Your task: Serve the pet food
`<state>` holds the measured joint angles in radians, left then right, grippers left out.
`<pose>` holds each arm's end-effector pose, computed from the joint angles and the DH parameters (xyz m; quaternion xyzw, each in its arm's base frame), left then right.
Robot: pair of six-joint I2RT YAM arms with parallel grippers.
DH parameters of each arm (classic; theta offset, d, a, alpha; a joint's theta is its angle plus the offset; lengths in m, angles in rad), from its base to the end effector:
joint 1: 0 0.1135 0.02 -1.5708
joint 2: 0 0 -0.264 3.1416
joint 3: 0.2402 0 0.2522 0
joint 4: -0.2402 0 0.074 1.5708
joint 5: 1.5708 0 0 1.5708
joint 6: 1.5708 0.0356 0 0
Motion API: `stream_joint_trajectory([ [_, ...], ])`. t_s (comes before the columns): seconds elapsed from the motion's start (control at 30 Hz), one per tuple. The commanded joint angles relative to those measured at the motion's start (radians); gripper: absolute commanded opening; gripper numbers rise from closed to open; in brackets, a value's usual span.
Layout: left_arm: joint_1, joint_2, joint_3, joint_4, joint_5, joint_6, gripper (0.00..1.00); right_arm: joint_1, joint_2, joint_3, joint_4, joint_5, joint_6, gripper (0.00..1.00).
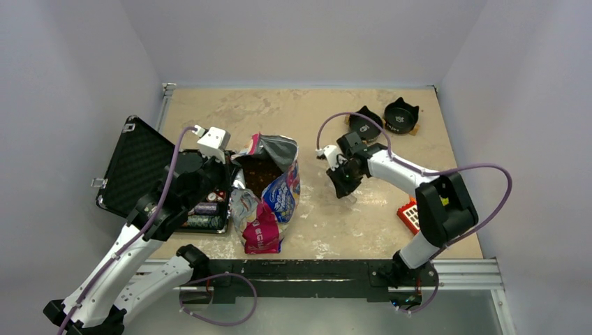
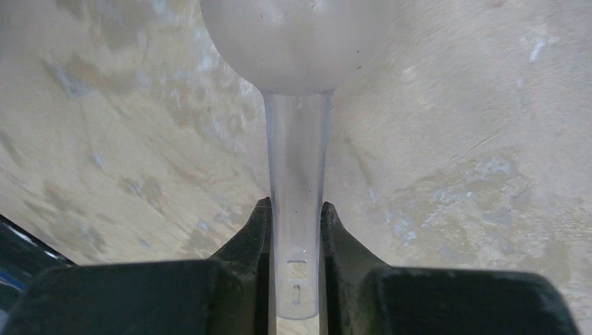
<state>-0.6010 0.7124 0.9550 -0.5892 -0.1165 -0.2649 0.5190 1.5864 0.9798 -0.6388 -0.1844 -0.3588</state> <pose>0.1231 -0.0794 0.3660 0.1037 0.8111 -0.1974 0.5407 0.2524 0.1517 0.1838 -0.4310 0.8831 0.1035 0.1535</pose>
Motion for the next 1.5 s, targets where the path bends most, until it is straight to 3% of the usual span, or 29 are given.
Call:
stream_joint_trajectory([
  [0.0,0.013,-0.038,0.040,0.248,-0.035,0.036,0.00,-0.037,0.087,0.103,-0.028,-0.097,0.361,0.00],
  [0.2,0.013,-0.030,0.041,0.249,-0.023,0.032,0.00,-0.019,0.137,0.061,0.101,0.126,0.820,0.01],
  [0.33,0.013,-0.027,0.040,0.250,-0.023,0.033,0.00,0.017,0.106,-0.032,0.211,0.249,0.998,0.11],
  [0.37,0.013,-0.024,0.039,0.250,-0.023,0.033,0.00,0.025,0.092,-0.059,0.254,0.247,1.001,0.20],
  [0.43,0.013,-0.023,0.040,0.250,-0.022,0.033,0.00,0.048,0.055,-0.112,0.328,0.256,0.997,0.54],
  [0.47,0.013,-0.022,0.039,0.250,-0.022,0.032,0.00,0.057,0.037,-0.133,0.359,0.260,0.989,0.65],
  [0.6,0.015,-0.018,0.039,0.250,-0.016,0.032,0.00,0.104,-0.011,-0.137,0.343,0.362,0.983,0.73],
  [0.83,0.016,-0.011,0.040,0.250,-0.011,0.032,0.00,0.213,-0.077,-0.144,0.327,0.581,0.982,0.73],
  [1.2,0.018,-0.010,0.038,0.251,-0.008,0.032,0.00,0.252,-0.045,-0.076,0.343,0.679,0.823,0.67],
  [1.47,0.018,-0.010,0.038,0.252,-0.003,0.032,0.00,0.254,-0.049,-0.130,0.516,0.615,0.763,0.36],
])
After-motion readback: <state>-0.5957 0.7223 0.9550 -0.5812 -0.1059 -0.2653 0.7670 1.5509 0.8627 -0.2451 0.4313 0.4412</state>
